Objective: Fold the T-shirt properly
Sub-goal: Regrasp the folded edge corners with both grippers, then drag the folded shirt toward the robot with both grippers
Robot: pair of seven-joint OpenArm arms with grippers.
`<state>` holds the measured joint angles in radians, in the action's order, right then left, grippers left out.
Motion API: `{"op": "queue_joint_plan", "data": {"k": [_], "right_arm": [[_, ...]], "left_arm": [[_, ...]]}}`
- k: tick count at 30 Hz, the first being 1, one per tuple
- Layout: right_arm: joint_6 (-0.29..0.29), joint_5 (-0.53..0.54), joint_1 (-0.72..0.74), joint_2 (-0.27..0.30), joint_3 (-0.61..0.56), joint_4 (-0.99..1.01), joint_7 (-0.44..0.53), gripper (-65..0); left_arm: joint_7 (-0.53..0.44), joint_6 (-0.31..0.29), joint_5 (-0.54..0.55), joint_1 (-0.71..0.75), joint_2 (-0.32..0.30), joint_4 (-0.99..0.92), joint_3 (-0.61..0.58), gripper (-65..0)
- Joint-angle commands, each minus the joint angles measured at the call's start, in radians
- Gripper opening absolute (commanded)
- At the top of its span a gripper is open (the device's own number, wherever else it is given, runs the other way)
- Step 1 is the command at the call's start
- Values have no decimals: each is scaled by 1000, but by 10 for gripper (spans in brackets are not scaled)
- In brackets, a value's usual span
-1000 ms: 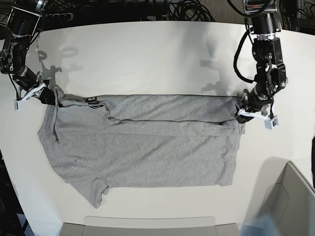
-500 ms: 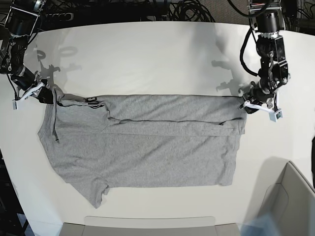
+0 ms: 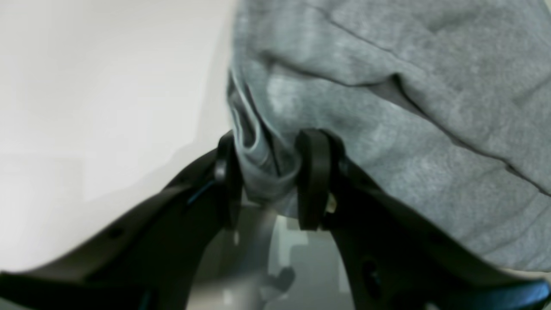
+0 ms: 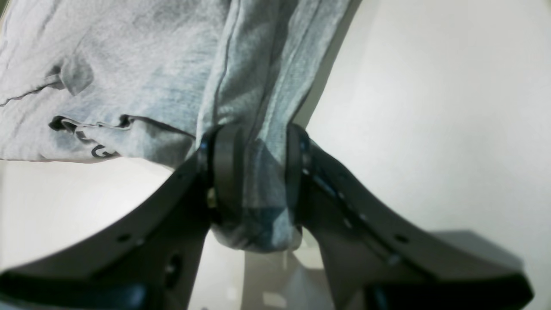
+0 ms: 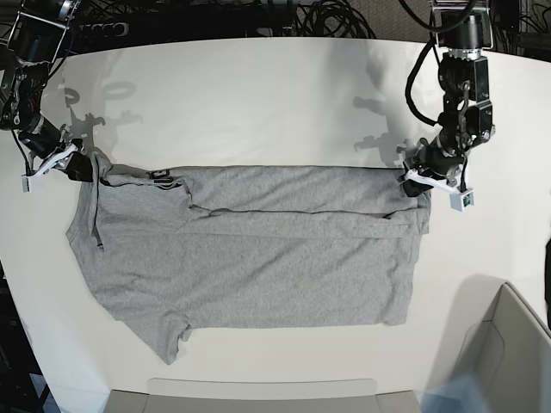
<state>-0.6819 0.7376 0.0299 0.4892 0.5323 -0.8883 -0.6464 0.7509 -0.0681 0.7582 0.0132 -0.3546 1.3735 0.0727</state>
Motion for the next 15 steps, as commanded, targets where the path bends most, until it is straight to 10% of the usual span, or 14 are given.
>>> {"op": "queue_joint_plan", "data": {"k": [1, 6, 10, 15], "right_arm": [[-15, -28, 5, 18, -2, -5, -25, -477], [-16, -29, 3, 18, -4, -5, -25, -501], [-16, -29, 5, 18, -4, -5, -25, -644], [-16, -29, 2, 22, -4, -9, -25, -650]], "left_arm": [[15, 1, -3, -5, -11, 2, -6, -439], [12, 0, -10, -11, -11, -10, -1, -481], [-38, 6, -12, -12, -11, -55, 3, -641], [-63, 1, -12, 12, -14, -49, 3, -650]]}}
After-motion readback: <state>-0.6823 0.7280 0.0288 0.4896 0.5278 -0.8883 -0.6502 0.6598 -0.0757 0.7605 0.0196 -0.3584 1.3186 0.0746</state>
